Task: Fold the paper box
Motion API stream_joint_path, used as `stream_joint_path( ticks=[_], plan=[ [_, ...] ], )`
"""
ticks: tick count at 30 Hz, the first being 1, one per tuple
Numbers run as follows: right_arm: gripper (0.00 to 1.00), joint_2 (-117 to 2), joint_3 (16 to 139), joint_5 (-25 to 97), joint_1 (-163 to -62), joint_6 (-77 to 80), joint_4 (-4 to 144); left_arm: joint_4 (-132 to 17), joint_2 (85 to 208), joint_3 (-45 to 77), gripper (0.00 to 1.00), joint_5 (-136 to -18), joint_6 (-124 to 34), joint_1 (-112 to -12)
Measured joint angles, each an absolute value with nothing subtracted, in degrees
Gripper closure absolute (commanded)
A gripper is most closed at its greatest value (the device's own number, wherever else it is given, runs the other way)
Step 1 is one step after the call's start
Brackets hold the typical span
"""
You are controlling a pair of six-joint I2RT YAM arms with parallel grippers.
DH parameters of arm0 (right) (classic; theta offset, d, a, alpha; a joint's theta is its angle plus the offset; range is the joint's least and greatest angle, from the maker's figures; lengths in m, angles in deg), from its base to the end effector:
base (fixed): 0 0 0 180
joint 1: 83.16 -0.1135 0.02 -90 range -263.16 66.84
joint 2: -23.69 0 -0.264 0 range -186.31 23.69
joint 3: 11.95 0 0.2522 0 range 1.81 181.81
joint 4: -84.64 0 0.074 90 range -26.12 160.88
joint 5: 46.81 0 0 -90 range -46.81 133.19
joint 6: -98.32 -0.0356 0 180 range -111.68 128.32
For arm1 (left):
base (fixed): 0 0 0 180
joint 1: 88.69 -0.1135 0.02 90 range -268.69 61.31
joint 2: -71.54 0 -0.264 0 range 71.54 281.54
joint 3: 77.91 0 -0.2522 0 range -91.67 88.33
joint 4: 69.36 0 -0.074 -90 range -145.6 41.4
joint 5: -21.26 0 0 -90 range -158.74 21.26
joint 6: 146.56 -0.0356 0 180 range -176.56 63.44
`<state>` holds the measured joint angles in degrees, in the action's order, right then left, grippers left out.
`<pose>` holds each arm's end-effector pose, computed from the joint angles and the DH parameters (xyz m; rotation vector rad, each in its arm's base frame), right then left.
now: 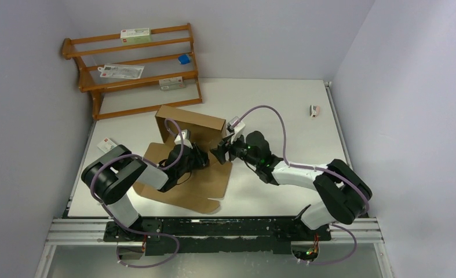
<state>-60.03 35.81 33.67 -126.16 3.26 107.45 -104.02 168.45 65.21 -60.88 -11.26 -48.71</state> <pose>0.2165 0.2099 0.2030 -0.7195 1.7158 0.7409 0.2150 -0.1739 0.1103 -0.1888 2.0957 -0.7945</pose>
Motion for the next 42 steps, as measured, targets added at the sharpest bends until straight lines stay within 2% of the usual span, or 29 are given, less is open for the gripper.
stream_joint_path(
  ticks=[4,11,19,29,35,38,42],
  plan=[
    [0.23,-62.13,35.72,39.71,-127.73,2.69,110.12,-103.63,167.79,65.65,0.66,-61.12,-10.96,-48.42],
    [0.29,-64.51,35.72,49.89,-129.4,-0.13,111.91,-102.99,167.05,66.15,0.66,-61.71,-9.93,-47.18],
    [0.45,-66.06,35.72,55.86,-130.53,-1.46,113.49,-102.93,167.0,66.15,0.65,-62.08,-8.73,-44.9],
    [0.64,-66.09,35.2,59.33,-130.79,-0.58,113.9,-100.54,165.14,66.15,0.58,-62.02,-8.01,-43.44],
    [0.64,-66.04,34.34,60.75,-130.79,0.11,114.73,-92.68,158.11,66.5,0.44,-62.76,-8.38,-42.96],
    [0.63,-66.04,34.15,61.34,-130.79,0.88,114.95,-86.99,149.47,66.53,0.36,-62.72,-9.3,-42.83],
    [0.62,-66.04,33.93,61.72,-130.79,1.62,115.26,-75.34,136.34,63.99,0.2,-61.65,-12.09,-42.83]
  ],
)
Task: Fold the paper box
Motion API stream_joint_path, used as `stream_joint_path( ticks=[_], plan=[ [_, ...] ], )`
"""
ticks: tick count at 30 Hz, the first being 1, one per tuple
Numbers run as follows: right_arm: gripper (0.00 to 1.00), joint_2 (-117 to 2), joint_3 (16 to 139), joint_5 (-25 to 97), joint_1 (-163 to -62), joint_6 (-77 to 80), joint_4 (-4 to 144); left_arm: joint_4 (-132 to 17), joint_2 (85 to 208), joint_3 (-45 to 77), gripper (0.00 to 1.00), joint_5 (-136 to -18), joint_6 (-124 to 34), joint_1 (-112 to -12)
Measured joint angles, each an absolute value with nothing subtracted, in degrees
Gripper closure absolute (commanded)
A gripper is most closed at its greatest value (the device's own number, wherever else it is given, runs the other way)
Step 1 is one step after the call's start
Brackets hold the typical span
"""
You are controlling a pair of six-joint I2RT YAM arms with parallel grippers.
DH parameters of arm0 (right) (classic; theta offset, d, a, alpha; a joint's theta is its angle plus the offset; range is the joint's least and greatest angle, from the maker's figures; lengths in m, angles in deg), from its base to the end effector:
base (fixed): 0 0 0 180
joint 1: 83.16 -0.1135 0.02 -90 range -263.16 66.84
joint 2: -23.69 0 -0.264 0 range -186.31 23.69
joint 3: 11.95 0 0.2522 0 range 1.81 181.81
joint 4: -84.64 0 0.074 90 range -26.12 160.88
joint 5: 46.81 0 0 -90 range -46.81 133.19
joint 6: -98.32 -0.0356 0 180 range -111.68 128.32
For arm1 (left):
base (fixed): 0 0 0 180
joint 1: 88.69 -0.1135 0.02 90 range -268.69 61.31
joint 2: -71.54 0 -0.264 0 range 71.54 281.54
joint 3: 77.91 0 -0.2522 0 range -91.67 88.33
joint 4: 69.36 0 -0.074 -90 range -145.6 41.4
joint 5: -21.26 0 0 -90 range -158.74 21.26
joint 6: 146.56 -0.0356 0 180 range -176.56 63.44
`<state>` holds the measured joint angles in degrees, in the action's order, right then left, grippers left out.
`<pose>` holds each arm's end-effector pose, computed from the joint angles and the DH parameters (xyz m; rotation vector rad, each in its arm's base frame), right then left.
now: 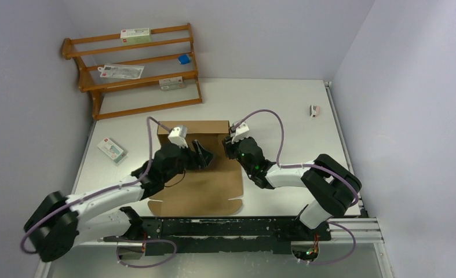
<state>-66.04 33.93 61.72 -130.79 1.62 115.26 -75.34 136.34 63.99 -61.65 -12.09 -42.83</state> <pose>0.2143 0.2181 0.1781 -0.4094 1.7592 0.3879 0.1669 -0.1657 0.2004 -0.0627 2.0441 -0.9118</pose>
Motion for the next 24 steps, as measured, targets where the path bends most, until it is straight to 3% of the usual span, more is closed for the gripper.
stream_joint_path(
  ticks=[4,10,24],
  plan=[
    [0.62,-66.04,33.93,61.67,-130.79,2.56,115.28,-61.97,128.88,55.23,0.14,-58.56,-16.44,-43.18],
    [0.61,-66.02,33.93,61.61,-130.79,3.79,115.19,-48.09,130.35,37.81,0.1,-56.25,-22.98,-45.78],
    [0.57,-66.37,32.83,62.7,-130.79,4.03,117.49,-22.78,159.07,-1.97,0.1,-61.97,-38.08,-59.98]
  ],
)
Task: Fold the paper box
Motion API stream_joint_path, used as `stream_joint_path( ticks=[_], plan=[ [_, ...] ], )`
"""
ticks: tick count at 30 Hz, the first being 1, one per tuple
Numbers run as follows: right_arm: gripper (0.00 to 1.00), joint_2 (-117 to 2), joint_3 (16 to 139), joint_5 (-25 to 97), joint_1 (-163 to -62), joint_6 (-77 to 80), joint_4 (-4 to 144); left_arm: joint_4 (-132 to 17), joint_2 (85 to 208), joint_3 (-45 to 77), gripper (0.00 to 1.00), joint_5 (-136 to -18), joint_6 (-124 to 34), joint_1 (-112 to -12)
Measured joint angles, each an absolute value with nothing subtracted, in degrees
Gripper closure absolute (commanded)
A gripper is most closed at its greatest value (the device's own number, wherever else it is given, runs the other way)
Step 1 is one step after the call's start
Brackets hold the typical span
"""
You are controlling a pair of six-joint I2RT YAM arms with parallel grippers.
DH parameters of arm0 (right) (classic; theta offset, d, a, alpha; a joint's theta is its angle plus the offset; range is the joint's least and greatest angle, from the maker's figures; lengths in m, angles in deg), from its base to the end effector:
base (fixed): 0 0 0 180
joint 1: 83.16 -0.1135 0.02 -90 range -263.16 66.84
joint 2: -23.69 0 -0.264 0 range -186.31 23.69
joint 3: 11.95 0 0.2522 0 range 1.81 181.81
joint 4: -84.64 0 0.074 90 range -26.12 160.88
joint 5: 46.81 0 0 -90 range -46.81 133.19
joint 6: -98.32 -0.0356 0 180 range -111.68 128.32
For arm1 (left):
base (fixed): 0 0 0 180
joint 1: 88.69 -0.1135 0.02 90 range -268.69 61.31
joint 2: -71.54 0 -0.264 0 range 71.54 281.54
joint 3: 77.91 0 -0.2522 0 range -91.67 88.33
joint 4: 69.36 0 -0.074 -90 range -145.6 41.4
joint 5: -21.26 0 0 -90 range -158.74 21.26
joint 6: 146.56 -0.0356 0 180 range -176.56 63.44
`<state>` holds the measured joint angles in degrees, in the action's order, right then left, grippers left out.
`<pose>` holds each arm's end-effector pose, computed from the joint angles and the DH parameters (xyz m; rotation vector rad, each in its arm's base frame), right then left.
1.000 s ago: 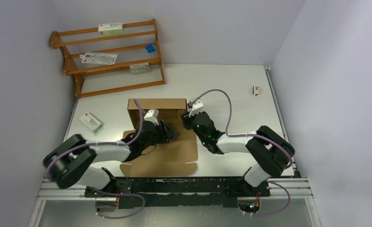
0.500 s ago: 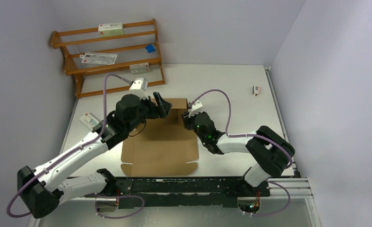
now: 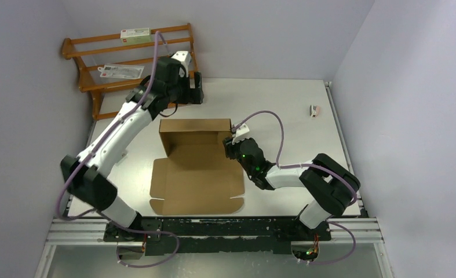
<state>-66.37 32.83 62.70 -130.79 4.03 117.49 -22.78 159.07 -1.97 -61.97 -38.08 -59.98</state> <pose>0.2128 0.2157 0.1751 -0.4267 1.7368 0.3493 0.3046 -0.1621 0.3943 0.1165 2.1100 -0.3731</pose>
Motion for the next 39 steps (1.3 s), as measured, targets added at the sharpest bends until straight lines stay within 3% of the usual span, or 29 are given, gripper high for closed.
stream_joint_path(
  ticks=[11,39],
  plan=[
    [0.56,-69.82,32.83,63.05,-130.79,3.55,121.79,-16.37,177.82,-11.44,0.13,-74.19,-44.88,-63.26],
    [0.66,-79.44,32.9,68.27,-130.79,8.46,139.56,-22.17,177.49,-2.32,0.17,-105.38,-44.51,-63.92]
  ],
)
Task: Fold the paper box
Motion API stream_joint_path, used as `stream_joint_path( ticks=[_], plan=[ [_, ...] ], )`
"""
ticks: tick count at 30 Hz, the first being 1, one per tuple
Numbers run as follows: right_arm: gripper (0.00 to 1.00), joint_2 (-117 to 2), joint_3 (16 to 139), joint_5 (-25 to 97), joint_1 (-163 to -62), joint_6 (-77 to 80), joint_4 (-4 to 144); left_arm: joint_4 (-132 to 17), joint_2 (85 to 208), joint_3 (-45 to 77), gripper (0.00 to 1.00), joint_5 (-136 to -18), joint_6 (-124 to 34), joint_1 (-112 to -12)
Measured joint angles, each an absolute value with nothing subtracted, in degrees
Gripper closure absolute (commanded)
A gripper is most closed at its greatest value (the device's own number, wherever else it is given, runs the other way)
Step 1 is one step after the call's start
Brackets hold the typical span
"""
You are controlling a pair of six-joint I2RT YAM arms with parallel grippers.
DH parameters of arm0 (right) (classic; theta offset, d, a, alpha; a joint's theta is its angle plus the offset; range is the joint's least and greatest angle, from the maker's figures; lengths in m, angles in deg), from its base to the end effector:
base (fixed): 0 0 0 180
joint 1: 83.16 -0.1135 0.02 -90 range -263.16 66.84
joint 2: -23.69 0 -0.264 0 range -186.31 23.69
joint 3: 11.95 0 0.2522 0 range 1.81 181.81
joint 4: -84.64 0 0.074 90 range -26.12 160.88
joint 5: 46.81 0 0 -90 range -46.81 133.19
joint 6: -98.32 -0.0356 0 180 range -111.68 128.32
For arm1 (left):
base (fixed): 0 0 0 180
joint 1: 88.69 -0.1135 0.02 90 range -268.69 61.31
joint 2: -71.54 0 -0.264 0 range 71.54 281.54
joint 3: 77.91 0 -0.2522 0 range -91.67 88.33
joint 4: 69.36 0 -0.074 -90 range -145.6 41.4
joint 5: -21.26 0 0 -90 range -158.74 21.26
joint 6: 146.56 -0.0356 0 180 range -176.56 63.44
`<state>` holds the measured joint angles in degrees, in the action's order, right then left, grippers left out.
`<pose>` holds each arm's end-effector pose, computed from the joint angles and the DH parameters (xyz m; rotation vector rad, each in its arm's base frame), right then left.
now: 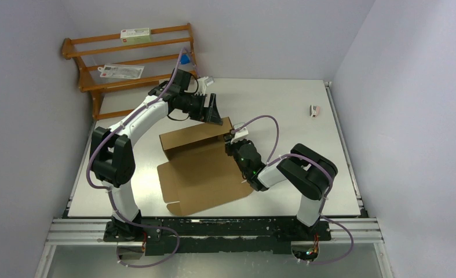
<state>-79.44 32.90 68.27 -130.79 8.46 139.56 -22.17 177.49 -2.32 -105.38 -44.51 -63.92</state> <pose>0.2259 0.2252 0.1498 -0.3402 1.5953 0.2812 0.3655 -0.1920 0.2835 0.5753 2.4023 -1.0616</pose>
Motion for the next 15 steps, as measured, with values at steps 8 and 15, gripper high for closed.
stream_joint_path(
  ticks=[8,15],
  plan=[
    [0.86,-80.1,33.03,67.62,-130.38,8.6,142.05,-22.49,177.49,-1.69,0.16,-107.98,-43.5,-64.84],
    [0.91,-78.54,34.43,67.09,-130.12,7.0,137.03,-24.96,177.41,0.52,0.16,-111.54,-40.88,-69.16]
  ],
)
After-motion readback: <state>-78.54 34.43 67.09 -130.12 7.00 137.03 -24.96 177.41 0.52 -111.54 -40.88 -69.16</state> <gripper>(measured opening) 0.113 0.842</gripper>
